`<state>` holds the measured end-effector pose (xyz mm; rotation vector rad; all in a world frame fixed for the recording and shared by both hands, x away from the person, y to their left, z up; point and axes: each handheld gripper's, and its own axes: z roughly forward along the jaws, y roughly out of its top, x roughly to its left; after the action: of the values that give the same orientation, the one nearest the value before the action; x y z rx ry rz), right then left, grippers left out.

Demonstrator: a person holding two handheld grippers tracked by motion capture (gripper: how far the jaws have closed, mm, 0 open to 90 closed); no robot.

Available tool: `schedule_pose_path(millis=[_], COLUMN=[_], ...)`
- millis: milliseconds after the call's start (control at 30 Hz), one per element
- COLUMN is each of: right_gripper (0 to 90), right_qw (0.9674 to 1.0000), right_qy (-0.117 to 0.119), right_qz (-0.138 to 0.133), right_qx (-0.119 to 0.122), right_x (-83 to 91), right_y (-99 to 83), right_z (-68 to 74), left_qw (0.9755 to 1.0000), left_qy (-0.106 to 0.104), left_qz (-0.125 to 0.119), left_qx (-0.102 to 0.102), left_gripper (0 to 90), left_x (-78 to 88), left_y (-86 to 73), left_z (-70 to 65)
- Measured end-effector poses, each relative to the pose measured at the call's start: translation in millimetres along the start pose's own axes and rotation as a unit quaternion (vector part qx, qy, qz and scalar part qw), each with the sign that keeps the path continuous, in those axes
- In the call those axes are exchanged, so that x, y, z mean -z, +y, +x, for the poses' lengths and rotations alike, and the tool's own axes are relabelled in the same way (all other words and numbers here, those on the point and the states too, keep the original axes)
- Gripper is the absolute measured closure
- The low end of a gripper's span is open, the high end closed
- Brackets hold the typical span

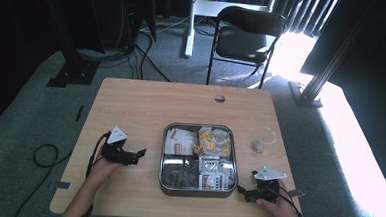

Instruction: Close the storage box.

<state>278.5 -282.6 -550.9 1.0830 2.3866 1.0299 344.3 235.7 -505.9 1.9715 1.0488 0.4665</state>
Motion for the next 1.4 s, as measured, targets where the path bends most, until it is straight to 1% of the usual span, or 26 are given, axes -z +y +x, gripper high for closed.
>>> schedule_pose_path(millis=[133, 233, 267, 367, 400, 467, 600, 667, 733, 833, 1000, 1067, 1133, 1200, 1267, 1300, 1333, 1367, 1400], right_gripper=[13.7, 13.6, 13.6, 13.7, 13.6, 13.6, 13.6, 13.6, 13.6, 13.6, 13.6, 13.6, 13.6, 13.6, 13.6, 13.7, 13.7, 13.6, 13.7], right_qw=[1.0000, 1.0000, 1.0000, 1.0000, 1.0000, 1.0000, 1.0000, 1.0000, 1.0000, 1.0000, 1.0000, 1.0000, 1.0000, 1.0000, 1.0000, 1.0000, 1.0000, 1.0000, 1.0000], right_qy=[0.000, 0.000, 0.000, 0.000, 0.000, 0.000, 0.000, 0.000, 0.000, 0.000, 0.000, 0.000, 0.000, 0.000, 0.000, 0.000, 0.000, 0.000, 0.000], right_qz=[0.000, 0.000, 0.000, 0.000, 0.000, 0.000, 0.000, 0.000, 0.000, 0.000, 0.000, 0.000, 0.000, 0.000, 0.000, 0.000, 0.000, 0.001, 0.000], right_qx=[0.000, 0.000, 0.000, 0.000, 0.000, 0.000, 0.000, 0.000, 0.000, 0.000, 0.000, 0.000, 0.000, 0.000, 0.000, 0.000, 0.000, 0.000, 0.000], right_x=[0.0, 0.0, 0.0, 0.0, 0.0, 0.0, 0.0, 0.0, 0.0, 0.0, 0.0, 0.0, 0.0, 0.0, 0.0, 0.0, 0.0, 0.1, 0.0], right_y=[0.0, 0.0, 0.0, 0.0, 0.0, 0.0, 0.0, 0.0, 0.0, 0.0, 0.0, 0.0, 0.0, 0.0, 0.0, 0.0, 0.0, 0.0, 0.0], right_z=[0.0, 0.0, 0.0, 0.0, 0.0, 0.0, 0.0, 0.0, 0.0, 0.0, 0.0, 0.0, 0.0, 0.0, 0.0, 0.0, 0.0, 0.0, 0.0], left_qw=[0.9999, 0.9999, 0.9999, 0.9998, 0.9997, 0.9996, 0.9993, 0.9988, 0.9987, 0.9983, 0.9972, 0.9969, 0.9964, 0.9955, 0.9947, 0.9939, 0.9939, 0.9924, 0.9921], left_qy=[0.009, 0.011, 0.010, 0.010, 0.019, 0.024, 0.034, 0.044, 0.046, 0.051, 0.064, 0.069, 0.074, 0.085, 0.092, 0.098, 0.098, 0.109, 0.111], left_qz=[-0.002, 0.000, -0.002, -0.008, -0.009, -0.008, -0.005, 0.003, 0.002, 0.003, 0.012, 0.013, 0.014, 0.021, 0.023, 0.025, 0.025, 0.024, 0.019], left_qx=[0.006, 0.009, 0.012, 0.016, 0.010, 0.015, 0.018, 0.020, 0.021, 0.028, 0.036, 0.034, 0.038, 0.036, 0.040, 0.043, 0.043, 0.051, 0.056], left_gripper=[1.3, 1.3, 1.3, 1.3, 1.2, 1.3, 1.3, 1.3, 1.3, 1.3, 1.3, 1.3, 1.3, 1.3, 1.3, 1.3, 1.3, 1.3, 1.3], left_x=[4.1, 6.0, 8.3, 10.7, 12.7, 14.5, 17.5, 17.9, 18.1, 19.0, 20.6, 21.3, 22.1, 23.2, 24.8, 25.8, 25.8, 28.7, 30.4], left_y=[-8.0, -11.9, -15.9, -19.5, -22.5, -25.0, -29.9, -32.2, -34.0, -42.3, -50.7, -54.1, -57.4, -59.9, -61.9, -62.4, -62.4, -63.5, -64.2], left_z=[2.2, 2.3, 2.8, 2.5, 2.4, 3.3, 4.9, 5.1, 4.7, 3.9, 5.1, 5.6, 6.5, 7.3, 7.9, 8.4, 8.4, 9.2, 9.9])
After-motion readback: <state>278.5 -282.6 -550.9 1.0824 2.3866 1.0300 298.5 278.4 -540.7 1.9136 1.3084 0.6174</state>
